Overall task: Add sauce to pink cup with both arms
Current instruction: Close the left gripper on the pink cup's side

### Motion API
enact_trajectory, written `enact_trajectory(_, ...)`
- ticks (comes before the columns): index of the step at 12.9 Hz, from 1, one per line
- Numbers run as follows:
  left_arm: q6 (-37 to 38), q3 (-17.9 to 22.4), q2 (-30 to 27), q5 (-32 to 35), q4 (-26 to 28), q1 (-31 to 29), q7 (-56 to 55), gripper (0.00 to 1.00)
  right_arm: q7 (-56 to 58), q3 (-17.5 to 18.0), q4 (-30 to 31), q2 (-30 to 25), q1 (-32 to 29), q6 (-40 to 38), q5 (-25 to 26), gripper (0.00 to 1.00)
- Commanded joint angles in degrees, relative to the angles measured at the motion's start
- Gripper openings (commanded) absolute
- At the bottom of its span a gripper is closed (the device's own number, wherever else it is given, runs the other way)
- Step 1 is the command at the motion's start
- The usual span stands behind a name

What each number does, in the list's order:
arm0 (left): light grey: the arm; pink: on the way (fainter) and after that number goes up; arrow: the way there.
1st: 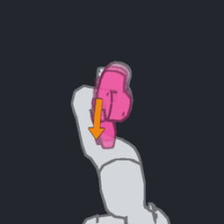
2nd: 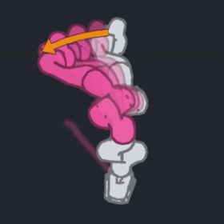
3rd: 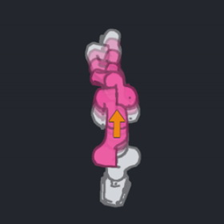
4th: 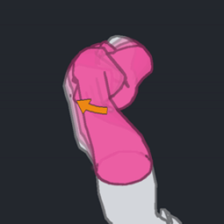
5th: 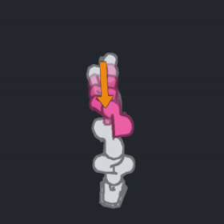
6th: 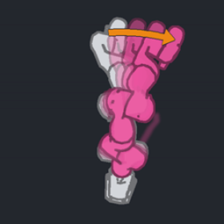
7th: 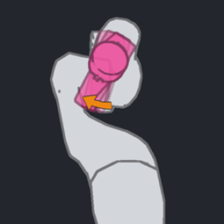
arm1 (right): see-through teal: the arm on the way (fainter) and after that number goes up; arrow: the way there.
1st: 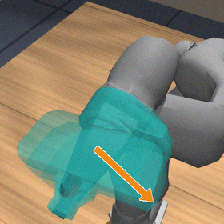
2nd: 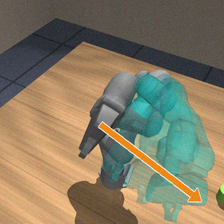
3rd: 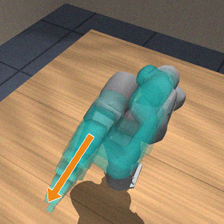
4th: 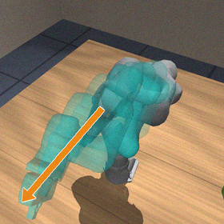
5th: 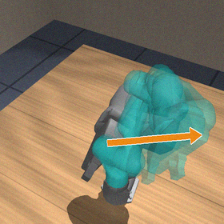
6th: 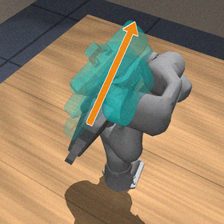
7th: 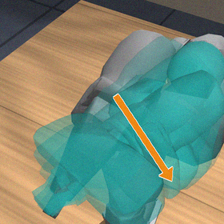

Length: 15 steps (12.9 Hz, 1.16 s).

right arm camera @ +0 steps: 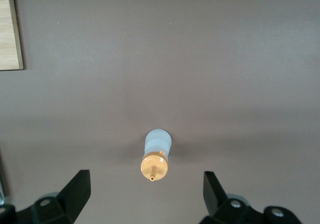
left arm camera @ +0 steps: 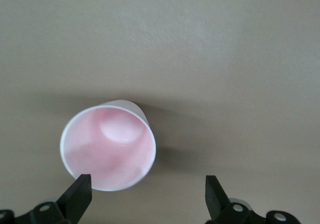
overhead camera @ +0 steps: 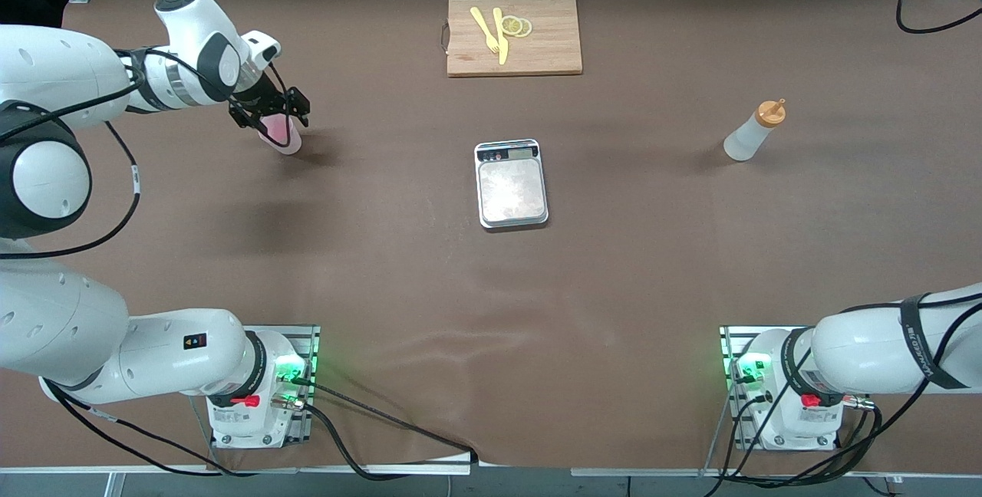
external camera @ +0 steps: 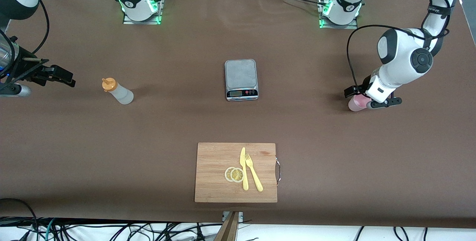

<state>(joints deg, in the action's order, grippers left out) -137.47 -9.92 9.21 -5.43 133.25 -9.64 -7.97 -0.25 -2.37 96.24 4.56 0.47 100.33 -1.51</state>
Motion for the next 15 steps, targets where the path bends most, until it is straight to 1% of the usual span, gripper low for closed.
enact_trajectory(1,1.2,2.4,-1.9,2.0,0.3,-0.3,3.3,1.00,0.4,0.2,-0.2,-0.8,-0.4,-1.0,0.3,1.00)
enact_trajectory(4,0.6,6.0,0.0,2.2,0.3,-0.3,8.7,1.00,0.4,0.3,-0.2,-0.8,-0.4,-1.0,0.3,1.00)
enact_trajectory(7,0.6,8.1,1.0,2.2,0.3,-0.4,11.0,1.00,0.4,0.3,-0.2,-0.8,-0.4,-1.0,0.3,1.00)
enact_trajectory(11,-0.3,8.1,3.1,2.5,-0.4,-0.1,10.2,1.00,0.4,0.3,-0.2,-0.8,-0.4,-1.0,0.3,1.00)
enact_trajectory(13,-2.4,8.1,4.8,2.5,-0.4,-0.1,10.3,1.00,0.4,0.3,-0.2,-0.7,-0.4,-1.0,0.3,1.00)
enact_trajectory(14,-3.2,8.1,5.9,2.5,-0.4,-0.1,10.3,0.97,0.4,0.3,-0.2,-0.7,-0.4,-1.0,0.3,1.00)
enact_trajectory(15,-3.4,8.2,6.3,2.5,-0.5,-0.1,10.9,0.55,0.4,0.2,-0.2,-0.7,-0.4,-1.0,0.3,1.00)
